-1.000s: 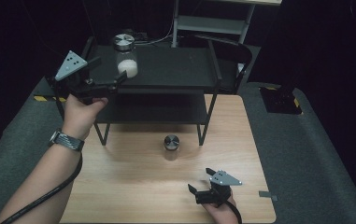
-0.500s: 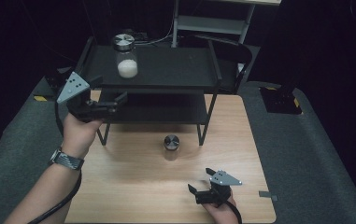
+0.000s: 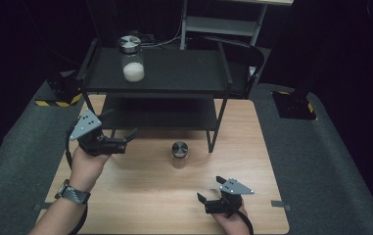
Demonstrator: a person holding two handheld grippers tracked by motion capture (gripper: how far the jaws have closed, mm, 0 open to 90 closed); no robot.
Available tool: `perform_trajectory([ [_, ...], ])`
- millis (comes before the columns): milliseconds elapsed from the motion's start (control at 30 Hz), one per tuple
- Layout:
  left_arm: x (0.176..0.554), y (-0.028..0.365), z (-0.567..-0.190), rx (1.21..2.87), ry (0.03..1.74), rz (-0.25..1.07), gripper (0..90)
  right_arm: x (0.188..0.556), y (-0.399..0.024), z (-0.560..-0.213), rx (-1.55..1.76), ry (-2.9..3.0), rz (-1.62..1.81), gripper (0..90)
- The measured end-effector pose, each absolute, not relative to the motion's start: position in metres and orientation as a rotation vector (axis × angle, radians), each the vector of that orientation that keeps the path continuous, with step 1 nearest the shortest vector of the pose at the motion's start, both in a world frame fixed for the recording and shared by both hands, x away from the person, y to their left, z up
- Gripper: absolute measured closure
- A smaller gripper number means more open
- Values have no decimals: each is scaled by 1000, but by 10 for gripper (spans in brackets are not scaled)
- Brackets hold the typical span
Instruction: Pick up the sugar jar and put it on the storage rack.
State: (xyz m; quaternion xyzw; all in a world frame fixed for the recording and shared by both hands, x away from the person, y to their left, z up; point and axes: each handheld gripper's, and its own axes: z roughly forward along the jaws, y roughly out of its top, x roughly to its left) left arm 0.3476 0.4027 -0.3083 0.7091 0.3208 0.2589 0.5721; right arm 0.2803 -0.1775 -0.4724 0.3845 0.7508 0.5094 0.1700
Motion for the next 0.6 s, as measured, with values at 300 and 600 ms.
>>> perform_trajectory([
  [300,333,406,-343,1704,766,579,3,280,-177,-472,1100,2133,1441,10],
  [600,320,409,-380,1746,826,540,3,280,-175,-471,1097,2132,1432,9],
])
